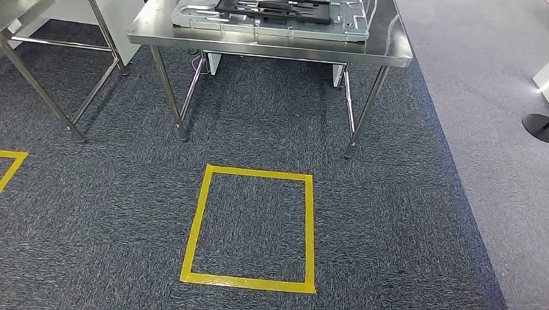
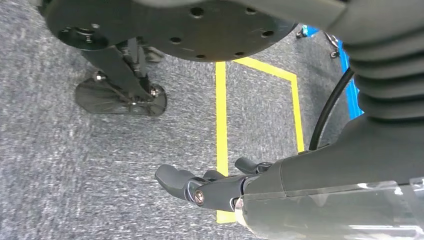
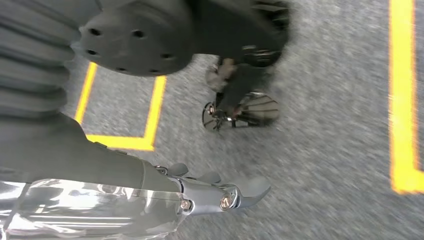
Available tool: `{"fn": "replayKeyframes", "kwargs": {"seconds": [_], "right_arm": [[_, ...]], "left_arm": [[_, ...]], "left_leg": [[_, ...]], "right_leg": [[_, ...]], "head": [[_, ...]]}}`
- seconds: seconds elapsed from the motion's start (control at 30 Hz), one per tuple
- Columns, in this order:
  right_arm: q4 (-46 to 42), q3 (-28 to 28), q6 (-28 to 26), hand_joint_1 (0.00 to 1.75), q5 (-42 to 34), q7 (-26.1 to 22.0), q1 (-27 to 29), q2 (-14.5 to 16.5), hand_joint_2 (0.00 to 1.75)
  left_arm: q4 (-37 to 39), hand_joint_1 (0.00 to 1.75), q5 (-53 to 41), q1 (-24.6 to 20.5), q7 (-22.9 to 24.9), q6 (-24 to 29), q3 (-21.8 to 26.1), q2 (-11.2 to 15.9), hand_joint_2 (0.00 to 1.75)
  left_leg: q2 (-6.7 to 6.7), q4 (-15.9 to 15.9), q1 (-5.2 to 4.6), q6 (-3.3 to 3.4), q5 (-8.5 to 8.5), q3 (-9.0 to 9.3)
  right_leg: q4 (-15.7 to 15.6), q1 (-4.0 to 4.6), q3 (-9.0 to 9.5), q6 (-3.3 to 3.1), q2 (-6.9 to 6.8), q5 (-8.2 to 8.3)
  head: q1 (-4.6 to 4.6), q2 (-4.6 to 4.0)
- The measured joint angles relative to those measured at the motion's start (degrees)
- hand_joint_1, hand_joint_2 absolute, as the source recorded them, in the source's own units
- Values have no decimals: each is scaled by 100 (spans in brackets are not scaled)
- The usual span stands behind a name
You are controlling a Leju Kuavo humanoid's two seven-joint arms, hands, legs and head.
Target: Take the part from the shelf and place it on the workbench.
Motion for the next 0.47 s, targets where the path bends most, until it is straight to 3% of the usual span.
{"fn": "replayKeyframes", "kwargs": {"seconds": [0.03, 0.07, 0.13, 0.2, 0.23, 0.33, 0.37, 0.47], "right_arm": [[2, 66, -2, 0, -56, 4, 80, 7, 0], [6, 131, -2, 0, -110, 13, 162, 14, 0], [22, 256, -5, 0, -213, 36, 319, 18, 0], [38, 380, -16, 0, -318, 50, 446, 17, 0], [42, 446, -22, 0, -374, 52, 501, 16, 0], [44, 661, -36, 0, -547, 59, 647, 16, 0], [36, 734, -39, 0, -605, 65, 677, 8, 0], [-39, 901, -59, 0, -747, 86, 698, -36, 0]], "left_arm": [[-57, 0, 140, -1, 14, -9, -125, 18, 0], [-121, 0, 276, -5, 26, -18, -252, 36, 0], [-259, 0, 534, -30, 43, -34, -485, 66, 0], [-392, 0, 790, -59, 56, -46, -714, 91, 0], [-454, 0, 925, -67, 66, -51, -839, 105, 0], [-597, 0, 1356, -43, 106, -65, -1237, 174, 0], [-623, 0, 1503, -13, 120, -68, -1369, 200, 0], [-647, 0, 1869, 115, 152, -77, -1680, 244, 0]], "left_leg": [[-3, 10, -15, 5, 2, -13], [-10, 23, -25, 6, 1, -22], [-27, 48, -39, -2, -8, -23], [-37, 79, -62, -35, -26, -34], [-36, 90, -67, -59, -31, -44], [-33, 110, -62, -140, -44, -59], [-35, 183, -60, -172, -107, -85], [-38, 823, -21, -263, -528, -358]], "right_leg": [[202, 2, -81, -6, 3, -41], [183, 4, -58, -17, 5, 31], [-460, 15, 283, -66, 9, 397], [-1166, 43, 628, -121, 15, 645], [-1337, 59, 701, -138, 18, 685], [-1427, 52, 718, -183, 13, 720], [-1460, 34, 728, -212, 4, 740], [-1518, 7, 734, -265, -17, 775]], "head": [[0, 0], [0, 0], [0, 0], [0, 0], [0, 0], [0, 0], [0, 0], [0, 0]]}}
